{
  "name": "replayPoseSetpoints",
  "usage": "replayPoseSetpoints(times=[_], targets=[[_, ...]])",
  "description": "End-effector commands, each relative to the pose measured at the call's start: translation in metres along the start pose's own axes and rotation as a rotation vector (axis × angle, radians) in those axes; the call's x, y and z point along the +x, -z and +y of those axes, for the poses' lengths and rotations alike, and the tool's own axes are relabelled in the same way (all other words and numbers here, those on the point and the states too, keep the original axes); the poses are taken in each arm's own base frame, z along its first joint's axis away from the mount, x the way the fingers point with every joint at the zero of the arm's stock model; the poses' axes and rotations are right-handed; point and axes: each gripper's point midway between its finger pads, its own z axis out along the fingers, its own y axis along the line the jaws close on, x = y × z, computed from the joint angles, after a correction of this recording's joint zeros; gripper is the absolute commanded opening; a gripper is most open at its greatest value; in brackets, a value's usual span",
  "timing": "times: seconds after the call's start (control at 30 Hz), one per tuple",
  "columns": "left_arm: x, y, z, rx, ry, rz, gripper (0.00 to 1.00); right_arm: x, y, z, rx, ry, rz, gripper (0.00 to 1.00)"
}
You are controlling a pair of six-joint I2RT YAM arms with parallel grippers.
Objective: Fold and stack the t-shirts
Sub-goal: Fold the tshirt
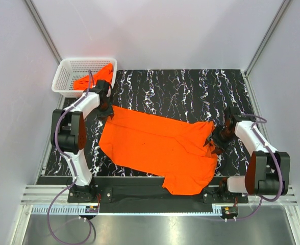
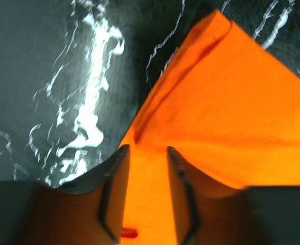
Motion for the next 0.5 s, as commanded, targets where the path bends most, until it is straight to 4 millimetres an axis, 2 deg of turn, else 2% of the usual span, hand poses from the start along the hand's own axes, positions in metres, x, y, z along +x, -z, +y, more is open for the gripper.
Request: replayPoseSetpoints(times=[0.0, 0.07, 0.17, 0.2, 0.23, 0.27, 0.3, 0.33, 0.4, 0.47], targets=[[-0.019, 0.051, -0.001, 0.058, 0.024, -0.116, 0.48, -0.036, 0.022, 0.015, -0.015, 0.074, -0.138, 0.68], [-0.023, 0.061, -0.003, 0.079, 0.031, -0.139, 0.49, -0.057, 0.033, 0.024, -0.022, 0.092, -0.183, 0.75], [-0.032, 0.07, -0.019, 0.154, 0.038, -0.153, 0.47, -0.086, 0.033, 0.034, -0.006, 0.133, -0.22, 0.76], [-0.035, 0.062, -0.025, 0.173, 0.039, -0.142, 0.45, -0.098, 0.026, 0.032, 0.012, 0.133, -0.217, 0.74], [-0.039, 0.062, -0.038, 0.224, 0.034, -0.127, 0.4, -0.109, 0.03, 0.038, 0.0, 0.134, -0.236, 0.72], [-0.041, 0.057, -0.042, 0.237, 0.035, -0.118, 0.38, -0.118, 0.023, 0.039, 0.007, 0.128, -0.226, 0.66], [-0.039, 0.045, -0.047, 0.239, 0.035, -0.088, 0.36, -0.126, 0.024, 0.042, -0.005, 0.128, -0.232, 0.63], [-0.044, 0.046, -0.054, 0.264, 0.038, -0.089, 0.32, -0.135, 0.027, 0.049, -0.023, 0.137, -0.249, 0.6], [-0.045, 0.038, -0.06, 0.273, 0.036, -0.082, 0.28, -0.146, 0.018, 0.054, -0.022, 0.146, -0.244, 0.49], [-0.044, 0.026, -0.065, 0.279, 0.041, -0.061, 0.27, -0.154, 0.017, 0.062, -0.037, 0.154, -0.24, 0.45]])
